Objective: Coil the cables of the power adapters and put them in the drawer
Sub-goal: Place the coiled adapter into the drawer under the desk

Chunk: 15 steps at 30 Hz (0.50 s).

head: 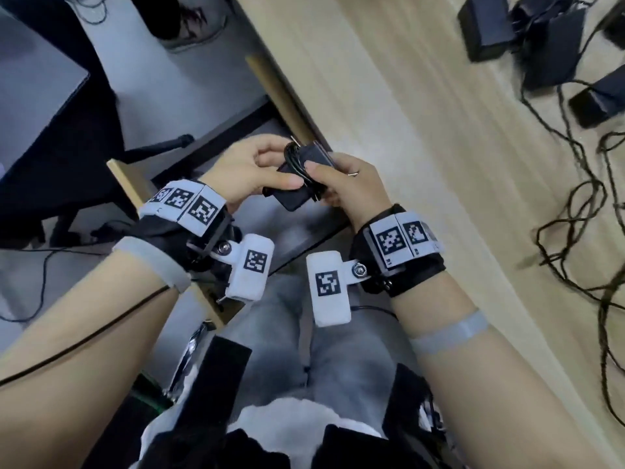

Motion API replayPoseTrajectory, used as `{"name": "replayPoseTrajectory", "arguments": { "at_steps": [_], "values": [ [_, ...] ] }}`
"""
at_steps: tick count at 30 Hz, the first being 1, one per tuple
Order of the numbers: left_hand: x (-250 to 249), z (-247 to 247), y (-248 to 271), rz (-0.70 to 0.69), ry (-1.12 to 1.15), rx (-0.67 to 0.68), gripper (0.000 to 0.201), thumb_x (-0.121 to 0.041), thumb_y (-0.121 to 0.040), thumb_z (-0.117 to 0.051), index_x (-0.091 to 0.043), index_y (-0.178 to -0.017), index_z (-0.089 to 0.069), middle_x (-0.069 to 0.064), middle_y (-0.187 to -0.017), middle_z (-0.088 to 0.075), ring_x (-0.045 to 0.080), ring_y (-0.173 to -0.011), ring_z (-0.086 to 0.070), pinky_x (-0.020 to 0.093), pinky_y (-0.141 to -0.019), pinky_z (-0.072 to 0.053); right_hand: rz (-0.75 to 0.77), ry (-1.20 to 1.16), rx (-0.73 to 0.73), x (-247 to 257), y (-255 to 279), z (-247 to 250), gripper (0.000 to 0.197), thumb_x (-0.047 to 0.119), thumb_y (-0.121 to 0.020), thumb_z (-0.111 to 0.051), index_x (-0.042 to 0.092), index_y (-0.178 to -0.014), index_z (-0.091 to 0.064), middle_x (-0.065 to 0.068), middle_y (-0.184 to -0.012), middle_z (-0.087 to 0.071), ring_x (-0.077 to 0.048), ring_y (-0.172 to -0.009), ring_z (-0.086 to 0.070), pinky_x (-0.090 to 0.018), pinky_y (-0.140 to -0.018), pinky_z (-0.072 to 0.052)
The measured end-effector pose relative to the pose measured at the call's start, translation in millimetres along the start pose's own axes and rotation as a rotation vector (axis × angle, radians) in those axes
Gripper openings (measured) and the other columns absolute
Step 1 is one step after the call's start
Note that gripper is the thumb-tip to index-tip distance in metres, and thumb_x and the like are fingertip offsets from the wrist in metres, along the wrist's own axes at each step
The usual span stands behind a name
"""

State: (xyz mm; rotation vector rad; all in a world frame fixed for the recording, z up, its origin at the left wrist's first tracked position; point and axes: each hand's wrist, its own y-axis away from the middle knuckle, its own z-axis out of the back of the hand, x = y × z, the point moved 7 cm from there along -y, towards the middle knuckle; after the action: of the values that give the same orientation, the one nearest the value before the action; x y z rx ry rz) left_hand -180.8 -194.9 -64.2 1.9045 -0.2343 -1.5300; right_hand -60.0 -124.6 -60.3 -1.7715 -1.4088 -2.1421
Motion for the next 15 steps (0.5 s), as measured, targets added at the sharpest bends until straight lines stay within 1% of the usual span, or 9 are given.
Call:
{"name": "replayPoseTrajectory", "arguments": {
  "at_steps": [1,3,6,8,9,10,12,13,15],
  "values": [
    [9.7,19.8,0.1,0.006,0.021,-0.036,0.047,-0.003,-0.057,-0.071,-0.021,-0.099,-0.060,-0.008,-0.077,-0.071,0.006,-0.074,-0.067,0.024,-0.070,-0.056,-0.009,0.023,0.027,-6.0,-9.9,-17.1,0.004,0.014,-0.083,-0.065,0.016,-0.087,-0.065,-0.004,-0.069,-0.056,-0.006,-0.049,-0.048,-0.018,-0.047,-0.042],
    [32.1,52.6,-3.1,0.020,0.048,-0.086,0.048,0.004,-0.061,-0.073,-0.019,-0.102,-0.060,-0.008,-0.083,-0.071,0.004,-0.079,-0.067,0.021,-0.070,-0.055,-0.049,0.028,0.067,-23.1,-29.8,-46.5,0.005,0.013,-0.084,-0.064,0.018,-0.083,-0.063,0.002,-0.067,-0.058,-0.004,-0.050,-0.051,-0.018,-0.049,-0.044],
    [72.1,88.7,-16.2,0.053,0.096,-0.172,0.043,0.012,-0.077,-0.059,-0.007,-0.116,-0.056,-0.005,-0.101,-0.066,0.000,-0.087,-0.064,0.013,-0.072,-0.051,-0.155,0.006,0.057,-60.4,-64.6,-76.4,0.016,0.011,-0.085,-0.063,0.019,-0.072,-0.057,0.004,-0.062,-0.056,-0.007,-0.053,-0.053,-0.018,-0.049,-0.044],
    [101.5,106.9,-29.6,0.102,0.126,-0.239,0.043,0.014,-0.084,-0.050,-0.001,-0.124,-0.050,-0.004,-0.100,-0.061,-0.003,-0.078,-0.062,0.010,-0.067,-0.050,-0.241,-0.029,0.040,-86.9,-90.6,-88.5,0.020,0.012,-0.086,-0.063,0.017,-0.068,-0.053,-0.001,-0.068,-0.056,-0.012,-0.058,-0.053,-0.018,-0.049,-0.045],
    [115.5,114.0,-37.4,0.135,0.133,-0.260,0.044,0.016,-0.085,-0.046,-0.002,-0.125,-0.050,-0.004,-0.096,-0.060,-0.002,-0.073,-0.061,0.009,-0.066,-0.049,-0.278,-0.039,0.033,-98.8,-104.1,-92.5,0.020,0.012,-0.086,-0.063,0.016,-0.069,-0.052,-0.002,-0.070,-0.056,-0.014,-0.060,-0.053,-0.017,-0.048,-0.046],
    [127.8,119.7,-46.0,0.163,0.140,-0.273,0.047,0.018,-0.084,-0.043,-0.004,-0.125,-0.051,-0.003,-0.092,-0.060,0.001,-0.073,-0.059,0.010,-0.066,-0.048,-0.305,-0.039,0.018,-108.9,-117.6,-95.7,0.019,0.012,-0.085,-0.063,0.016,-0.070,-0.052,-0.003,-0.073,-0.056,-0.014,-0.060,-0.053,-0.016,-0.047,-0.046],
    [148.2,129.9,-64.9,0.200,0.169,-0.282,0.055,0.023,-0.080,-0.037,-0.013,-0.117,-0.056,-0.002,-0.089,-0.061,0.010,-0.082,-0.057,0.013,-0.068,-0.045,-0.327,-0.024,-0.019,-124.3,-145.4,-101.0,0.016,0.014,-0.084,-0.065,0.018,-0.076,-0.052,-0.007,-0.085,-0.058,-0.014,-0.063,-0.054,-0.017,-0.044,-0.047],
    [155.0,135.0,-73.3,0.213,0.177,-0.290,0.058,0.024,-0.078,-0.035,-0.019,-0.108,-0.061,-0.002,-0.086,-0.063,0.015,-0.086,-0.056,0.016,-0.069,-0.044,-0.328,-0.005,-0.042,-129.6,-158.5,-103.2,0.016,0.015,-0.083,-0.067,0.019,-0.079,-0.051,-0.008,-0.094,-0.058,-0.014,-0.064,-0.055,-0.018,-0.043,-0.048],
    [164.8,142.8,-89.3,0.222,0.175,-0.295,0.069,0.025,-0.075,-0.034,-0.031,-0.077,-0.074,-0.010,-0.069,-0.066,0.020,-0.084,-0.050,0.020,-0.065,-0.037,-0.327,0.049,-0.072,-137.2,-181.8,-108.1,0.020,0.017,-0.082,-0.068,0.022,-0.083,-0.049,-0.008,-0.105,-0.055,-0.015,-0.067,-0.055,-0.022,-0.046,-0.052]
  ]
}}
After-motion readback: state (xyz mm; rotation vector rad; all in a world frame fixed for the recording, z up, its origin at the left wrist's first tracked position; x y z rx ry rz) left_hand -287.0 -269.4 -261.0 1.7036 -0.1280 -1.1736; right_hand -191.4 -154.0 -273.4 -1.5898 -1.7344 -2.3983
